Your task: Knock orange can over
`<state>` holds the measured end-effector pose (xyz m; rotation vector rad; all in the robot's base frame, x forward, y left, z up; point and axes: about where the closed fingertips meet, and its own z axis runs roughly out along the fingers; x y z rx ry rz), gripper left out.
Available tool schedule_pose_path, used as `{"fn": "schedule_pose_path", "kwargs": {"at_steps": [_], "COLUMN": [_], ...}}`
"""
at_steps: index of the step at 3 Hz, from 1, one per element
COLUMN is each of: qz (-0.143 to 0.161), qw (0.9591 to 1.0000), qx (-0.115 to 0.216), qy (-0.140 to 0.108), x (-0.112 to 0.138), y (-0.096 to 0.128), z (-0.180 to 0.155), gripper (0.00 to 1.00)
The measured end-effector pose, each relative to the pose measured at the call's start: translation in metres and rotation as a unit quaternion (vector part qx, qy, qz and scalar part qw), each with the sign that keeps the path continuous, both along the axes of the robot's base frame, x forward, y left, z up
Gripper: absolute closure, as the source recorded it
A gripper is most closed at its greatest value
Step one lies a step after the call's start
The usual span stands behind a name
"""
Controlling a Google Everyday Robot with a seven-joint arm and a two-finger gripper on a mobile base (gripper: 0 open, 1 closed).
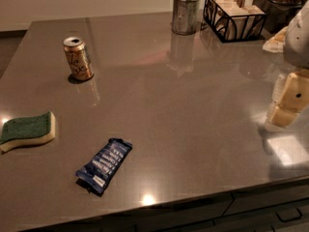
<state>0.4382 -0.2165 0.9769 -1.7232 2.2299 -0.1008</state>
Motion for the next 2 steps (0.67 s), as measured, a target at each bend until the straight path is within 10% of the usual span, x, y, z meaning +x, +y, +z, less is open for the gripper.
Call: {"fn": "schedule_pose_path", "kwargs": {"at_steps": [2], "qz": [0.014], "qw": [0.9999], "qx": [0.008], "qy": [-0.005], "x": [0.011], "y": [0.019], "z": [0.003], "gripper": [0.00]}}
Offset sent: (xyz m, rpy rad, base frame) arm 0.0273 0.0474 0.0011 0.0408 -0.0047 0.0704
